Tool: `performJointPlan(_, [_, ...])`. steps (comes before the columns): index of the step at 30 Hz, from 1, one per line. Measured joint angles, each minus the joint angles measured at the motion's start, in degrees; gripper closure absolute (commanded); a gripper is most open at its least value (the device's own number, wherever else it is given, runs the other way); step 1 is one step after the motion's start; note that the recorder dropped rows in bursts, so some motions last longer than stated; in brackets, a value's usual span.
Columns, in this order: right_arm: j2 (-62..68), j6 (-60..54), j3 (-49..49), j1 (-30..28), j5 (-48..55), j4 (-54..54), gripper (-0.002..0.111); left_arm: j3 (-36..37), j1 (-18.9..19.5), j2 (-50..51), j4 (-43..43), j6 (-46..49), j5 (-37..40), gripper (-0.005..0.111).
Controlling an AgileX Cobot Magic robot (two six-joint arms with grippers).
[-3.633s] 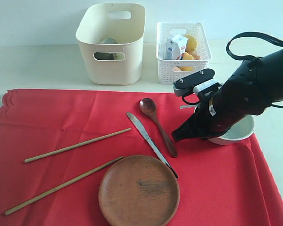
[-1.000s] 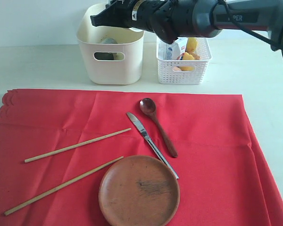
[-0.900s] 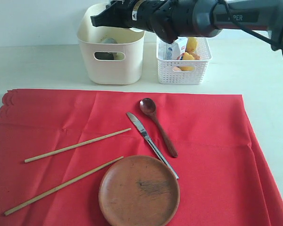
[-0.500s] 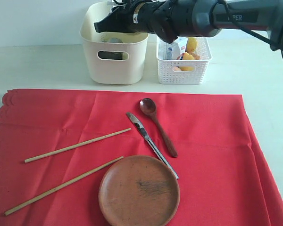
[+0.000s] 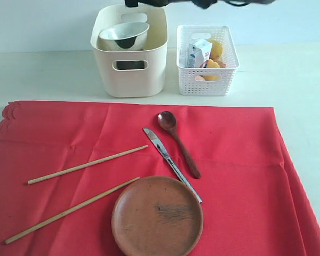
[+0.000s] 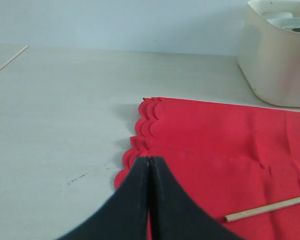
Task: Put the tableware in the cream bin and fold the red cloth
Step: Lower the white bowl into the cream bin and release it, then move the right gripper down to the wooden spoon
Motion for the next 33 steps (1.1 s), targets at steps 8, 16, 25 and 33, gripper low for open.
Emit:
performJointPlan(8, [-13.4,-12.6,0.0,0.0,30.3,4.2,0.038,0.0,0.0,0.0,0.0,0.0,0.0,0.107])
performJointPlan(16, [-21.6,-30.0,7.2,0.0,41.4,23.1,0.038,0.0,0.0,0.0,0.0,0.0,0.0,0.107])
performJointPlan(25, [-23.0,-34.1,24.0,0.0,38.0,30.4,0.038,0.0,0.0,0.0,0.0,0.0,0.0,0.107])
performJointPlan(33, [-22.2,-34.1,37.0,0.0,26.1,30.6,0.038,0.0,0.0,0.0,0.0,0.0,0.0,0.107])
